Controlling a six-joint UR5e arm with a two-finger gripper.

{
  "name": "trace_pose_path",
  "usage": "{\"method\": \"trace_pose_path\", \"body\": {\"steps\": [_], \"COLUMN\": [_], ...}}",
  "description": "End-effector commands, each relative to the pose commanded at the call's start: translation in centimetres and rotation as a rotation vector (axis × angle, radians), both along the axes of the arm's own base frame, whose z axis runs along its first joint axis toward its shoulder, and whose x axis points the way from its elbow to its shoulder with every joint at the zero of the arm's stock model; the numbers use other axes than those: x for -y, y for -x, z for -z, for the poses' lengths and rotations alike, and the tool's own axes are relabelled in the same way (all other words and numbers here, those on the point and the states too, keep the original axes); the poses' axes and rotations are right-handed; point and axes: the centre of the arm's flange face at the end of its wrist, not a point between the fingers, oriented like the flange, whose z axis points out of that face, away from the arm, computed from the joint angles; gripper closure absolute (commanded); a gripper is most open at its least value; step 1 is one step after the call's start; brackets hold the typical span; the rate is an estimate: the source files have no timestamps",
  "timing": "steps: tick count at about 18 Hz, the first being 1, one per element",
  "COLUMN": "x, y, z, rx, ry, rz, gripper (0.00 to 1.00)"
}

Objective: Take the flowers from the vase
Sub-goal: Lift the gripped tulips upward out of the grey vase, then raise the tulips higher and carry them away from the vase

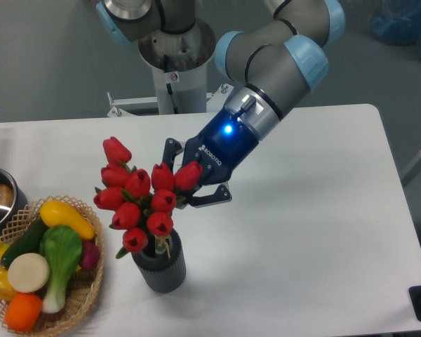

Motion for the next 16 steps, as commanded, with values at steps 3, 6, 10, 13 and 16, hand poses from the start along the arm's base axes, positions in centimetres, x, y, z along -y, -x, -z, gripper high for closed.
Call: {"method": "trace_pose_path", "body": {"steps": [3, 6, 10, 13, 16], "x": [0.1, 0.3, 0.9, 1.9, 2.7], "y": [-0.3, 0.1, 0.6, 1.1, 2.2], "z": [-0.9, -1.5, -2.7, -4.4, -6.0], "rx": [0.012, 0.006, -0.011, 0.003, 0.036], "ry": [-0.015, -0.025, -0.036, -0.035, -0.027], "rz": [0.004, 0.001, -0.013, -0.045, -0.086], "gripper": [0.81, 0.81, 0.81, 0.81, 0.81]}}
